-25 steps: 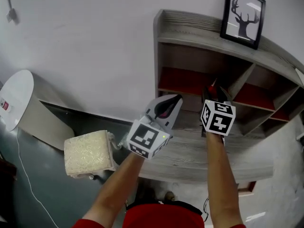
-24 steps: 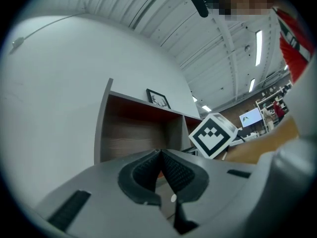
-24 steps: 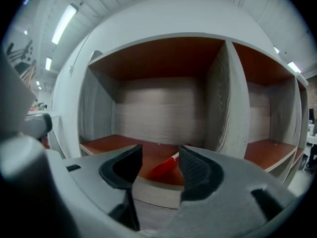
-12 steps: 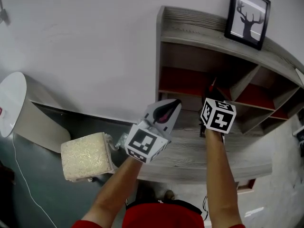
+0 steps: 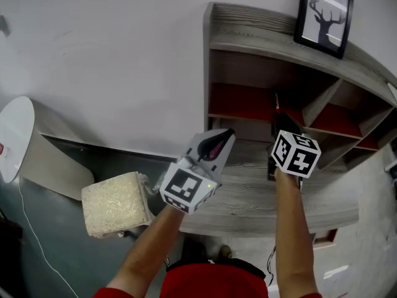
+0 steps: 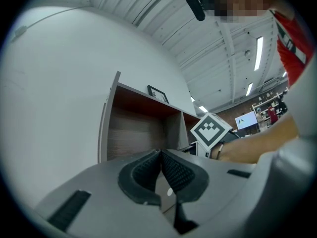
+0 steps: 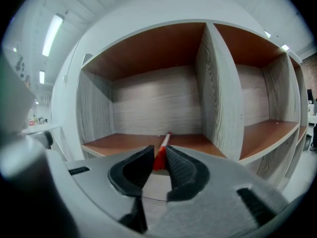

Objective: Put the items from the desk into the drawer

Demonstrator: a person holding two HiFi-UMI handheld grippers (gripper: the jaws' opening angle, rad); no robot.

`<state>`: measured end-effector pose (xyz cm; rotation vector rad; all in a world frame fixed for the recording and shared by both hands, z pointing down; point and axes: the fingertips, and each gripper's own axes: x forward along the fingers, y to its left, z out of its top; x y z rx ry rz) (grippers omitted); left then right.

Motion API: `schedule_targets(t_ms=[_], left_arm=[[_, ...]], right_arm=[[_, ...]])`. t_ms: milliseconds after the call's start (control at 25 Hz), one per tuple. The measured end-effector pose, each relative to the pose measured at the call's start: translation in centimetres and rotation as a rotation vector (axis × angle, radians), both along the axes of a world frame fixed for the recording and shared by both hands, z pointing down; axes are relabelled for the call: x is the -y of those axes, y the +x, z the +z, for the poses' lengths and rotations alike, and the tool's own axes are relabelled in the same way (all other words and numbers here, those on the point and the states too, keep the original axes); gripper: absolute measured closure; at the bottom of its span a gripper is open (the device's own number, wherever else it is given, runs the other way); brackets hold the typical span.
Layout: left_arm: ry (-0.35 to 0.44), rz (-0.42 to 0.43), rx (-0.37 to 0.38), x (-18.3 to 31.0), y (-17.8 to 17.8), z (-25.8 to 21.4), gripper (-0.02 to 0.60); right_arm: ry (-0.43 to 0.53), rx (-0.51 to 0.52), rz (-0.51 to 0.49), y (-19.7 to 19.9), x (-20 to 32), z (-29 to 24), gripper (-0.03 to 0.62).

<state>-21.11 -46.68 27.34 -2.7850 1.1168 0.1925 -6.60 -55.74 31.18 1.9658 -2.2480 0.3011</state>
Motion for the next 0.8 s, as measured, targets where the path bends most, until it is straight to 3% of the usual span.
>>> schedule_targets(t_ms=[440, 800], left_arm=[[0.000, 0.040, -0.007, -0.6, 1.6, -0.2, 0.572], [0.010, 0.064, -0.053, -2.4, 2.6, -1.2, 0.574]], right_arm=[[0.111, 0.022, -0.068, -0.4, -2.8, -2.1, 0.533], [0.208, -0.033, -0.156, -2.0, -9.6, -4.4, 0.533]])
